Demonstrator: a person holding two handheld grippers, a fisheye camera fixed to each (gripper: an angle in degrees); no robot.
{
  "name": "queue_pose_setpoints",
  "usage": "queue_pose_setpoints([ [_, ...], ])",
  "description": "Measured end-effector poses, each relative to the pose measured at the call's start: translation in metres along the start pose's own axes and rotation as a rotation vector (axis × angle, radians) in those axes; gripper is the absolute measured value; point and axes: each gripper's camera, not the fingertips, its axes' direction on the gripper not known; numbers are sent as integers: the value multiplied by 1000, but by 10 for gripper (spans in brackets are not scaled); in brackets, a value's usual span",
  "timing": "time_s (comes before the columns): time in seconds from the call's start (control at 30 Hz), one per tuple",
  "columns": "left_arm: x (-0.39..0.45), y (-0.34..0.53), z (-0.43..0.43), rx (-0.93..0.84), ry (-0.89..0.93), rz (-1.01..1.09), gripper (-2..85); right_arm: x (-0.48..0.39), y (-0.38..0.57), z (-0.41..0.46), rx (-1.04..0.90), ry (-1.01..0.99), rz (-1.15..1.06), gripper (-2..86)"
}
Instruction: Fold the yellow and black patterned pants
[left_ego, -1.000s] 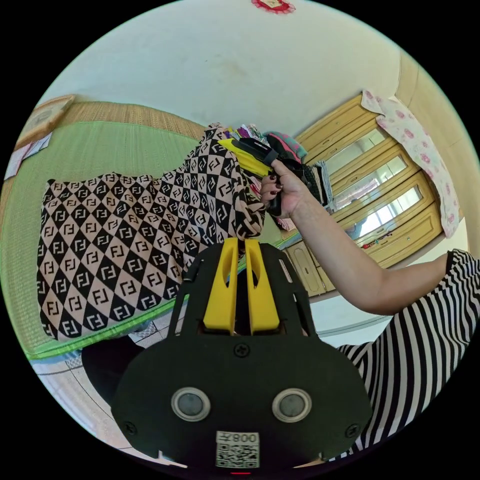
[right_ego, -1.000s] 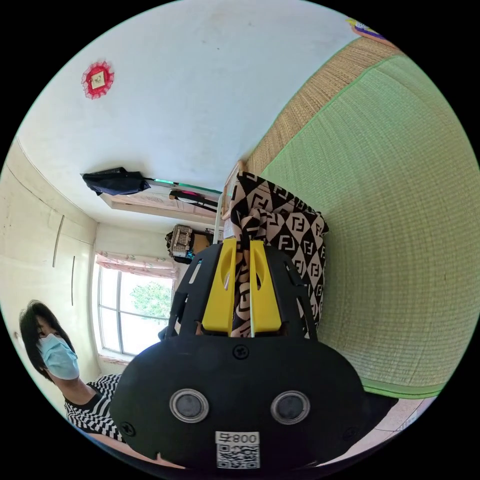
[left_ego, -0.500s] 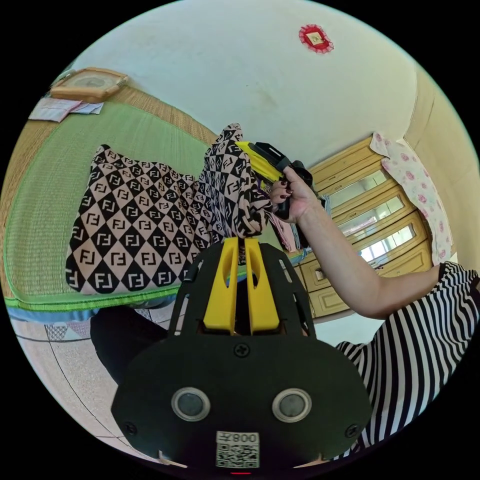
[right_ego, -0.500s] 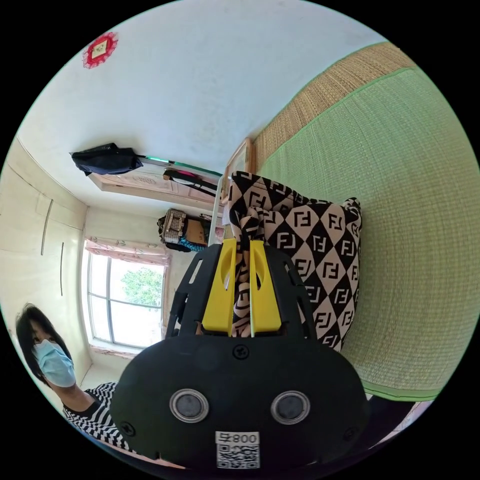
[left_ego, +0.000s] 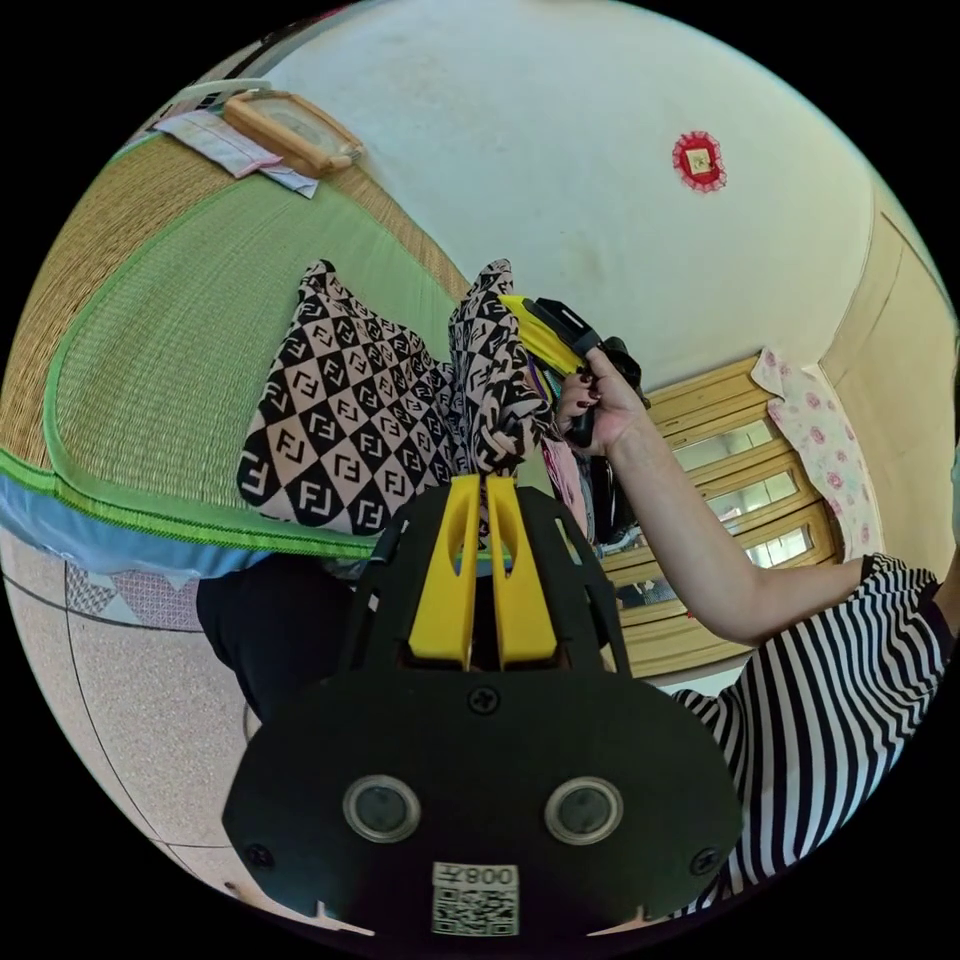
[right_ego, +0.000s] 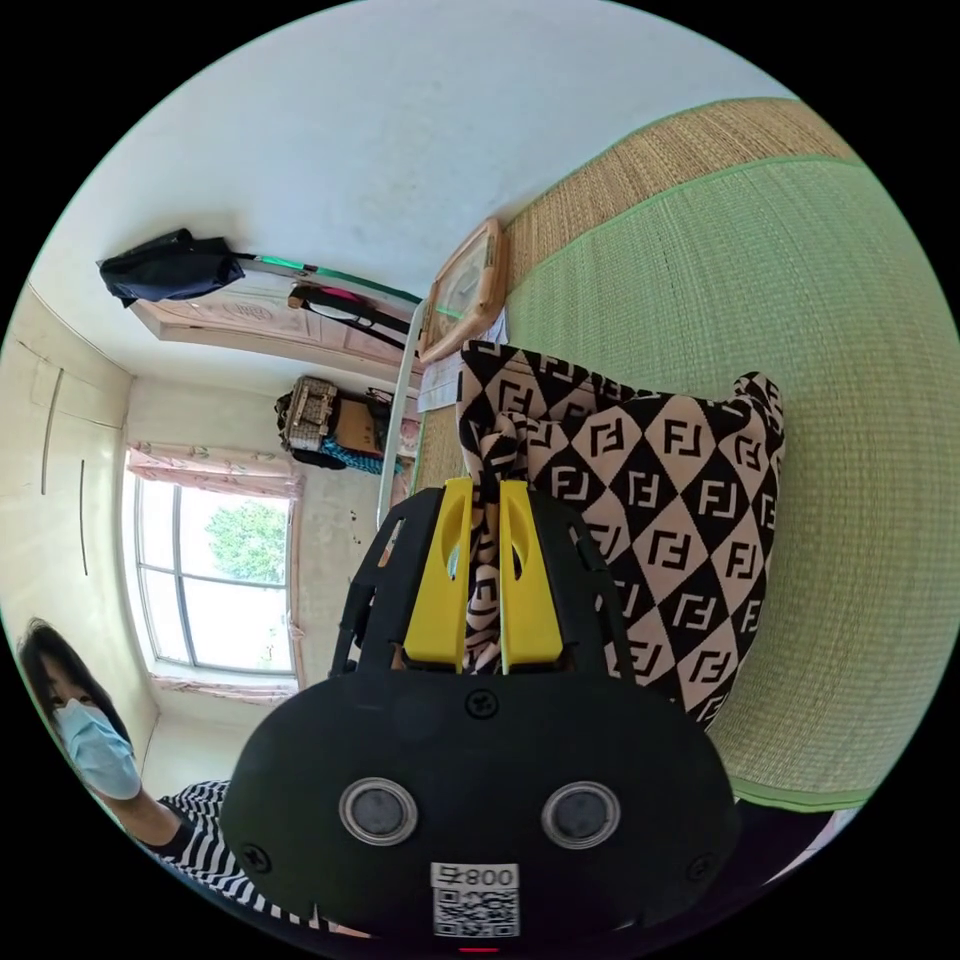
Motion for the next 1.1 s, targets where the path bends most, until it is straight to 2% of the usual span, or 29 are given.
queue_pose_setpoints([
  [0.33,-47,-2,-90,86,22,-98,13,65,-16,92,-66,84,2,34],
  [0.47,-50,-13,-110,76,-7,-44,62,93,-22,114,-80,100,4,32],
  [0.6,-58,-24,-119,74,90,-34,86,112,-28,128,-87,118,-1,32],
  [0.77,-64,-36,-133,2,35,-48,29,139,-39,147,-93,149,-18,33],
  [1.1,-79,-37,-195,63,14,-74,5,184,-56,197,-140,156,-41,33],
])
